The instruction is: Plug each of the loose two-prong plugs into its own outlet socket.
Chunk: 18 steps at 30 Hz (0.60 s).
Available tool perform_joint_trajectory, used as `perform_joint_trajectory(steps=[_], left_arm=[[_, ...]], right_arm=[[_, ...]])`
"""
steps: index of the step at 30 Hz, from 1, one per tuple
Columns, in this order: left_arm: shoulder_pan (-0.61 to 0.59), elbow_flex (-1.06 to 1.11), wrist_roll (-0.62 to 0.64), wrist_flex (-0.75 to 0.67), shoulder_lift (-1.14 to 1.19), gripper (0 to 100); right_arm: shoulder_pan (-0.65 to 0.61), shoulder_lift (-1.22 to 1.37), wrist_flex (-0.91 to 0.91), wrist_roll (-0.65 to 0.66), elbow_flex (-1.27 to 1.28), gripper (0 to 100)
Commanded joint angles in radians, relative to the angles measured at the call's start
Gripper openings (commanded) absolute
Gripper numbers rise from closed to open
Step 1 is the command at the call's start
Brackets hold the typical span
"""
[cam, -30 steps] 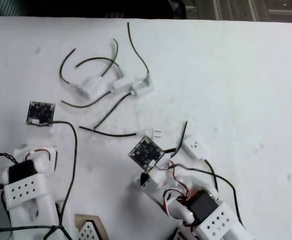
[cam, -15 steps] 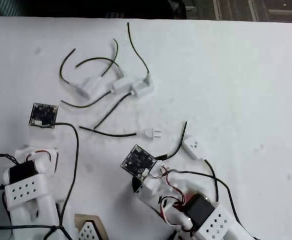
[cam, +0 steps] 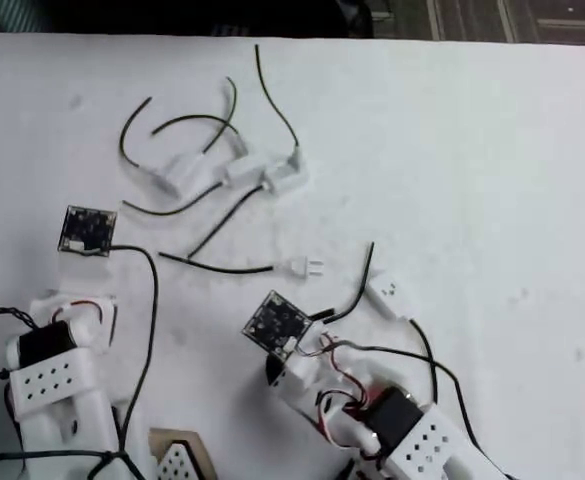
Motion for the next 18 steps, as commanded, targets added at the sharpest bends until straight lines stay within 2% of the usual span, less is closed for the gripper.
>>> perform_joint_trajectory(steps=[1, 11, 18], left_arm=[[-0.005, -0.003, -0.011, -0.014, -0.015, 2], [-0.004, -0.003, -0.011, -0.014, -0.015, 2], [-0.004, -0.003, -0.011, -0.014, -0.015, 2]], right_arm=[[0.013, 0.012, 0.022, 0.035, 0.018, 1.6], [0.013, 0.012, -0.016, 0.064, 0.095, 1.6], [0.028, 0.012, -0.139, 0.058, 0.118, 1.6]])
